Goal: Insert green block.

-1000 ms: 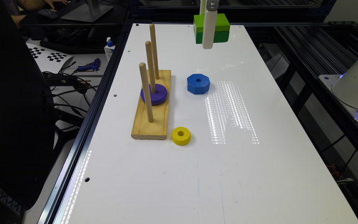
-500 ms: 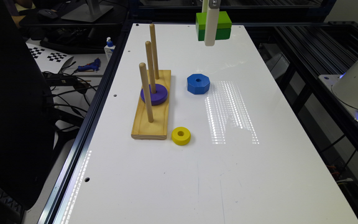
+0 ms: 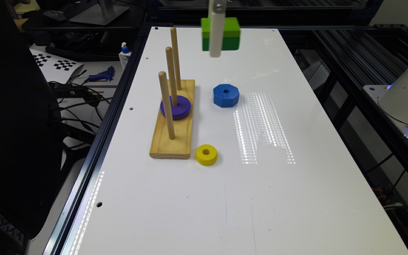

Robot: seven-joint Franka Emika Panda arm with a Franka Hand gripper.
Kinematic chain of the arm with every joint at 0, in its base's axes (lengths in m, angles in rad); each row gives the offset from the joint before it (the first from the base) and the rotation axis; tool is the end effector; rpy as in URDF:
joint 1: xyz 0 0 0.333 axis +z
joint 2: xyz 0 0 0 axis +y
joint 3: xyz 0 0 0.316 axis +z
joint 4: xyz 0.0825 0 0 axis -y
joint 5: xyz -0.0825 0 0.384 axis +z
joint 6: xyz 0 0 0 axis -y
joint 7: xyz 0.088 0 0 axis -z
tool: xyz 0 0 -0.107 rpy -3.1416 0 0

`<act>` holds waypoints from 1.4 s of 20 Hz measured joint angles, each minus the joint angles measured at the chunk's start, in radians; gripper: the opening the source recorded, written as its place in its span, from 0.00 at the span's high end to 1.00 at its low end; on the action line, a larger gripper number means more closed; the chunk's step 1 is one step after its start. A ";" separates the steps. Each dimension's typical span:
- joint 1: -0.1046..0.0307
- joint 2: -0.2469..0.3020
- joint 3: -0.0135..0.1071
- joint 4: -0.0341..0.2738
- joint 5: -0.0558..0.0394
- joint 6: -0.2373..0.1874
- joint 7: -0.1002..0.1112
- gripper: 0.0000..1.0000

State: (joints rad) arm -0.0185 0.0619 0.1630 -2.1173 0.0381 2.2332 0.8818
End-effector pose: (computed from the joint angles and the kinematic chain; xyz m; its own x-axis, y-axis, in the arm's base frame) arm 0.5519 0.0807 0.3899 0.7244 -0.6893 0.0026 -0.6876 -0.7229 -0.0681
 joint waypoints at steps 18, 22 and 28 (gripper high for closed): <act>0.010 0.161 0.015 0.199 -0.0155 -0.015 0.024 1.00; 0.010 0.176 0.015 0.224 -0.0177 -0.032 0.024 1.00; 0.011 0.178 0.015 0.223 -0.0178 -0.034 0.025 1.00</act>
State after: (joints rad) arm -0.0080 0.2395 0.1780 -1.8939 0.0203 2.1993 0.9063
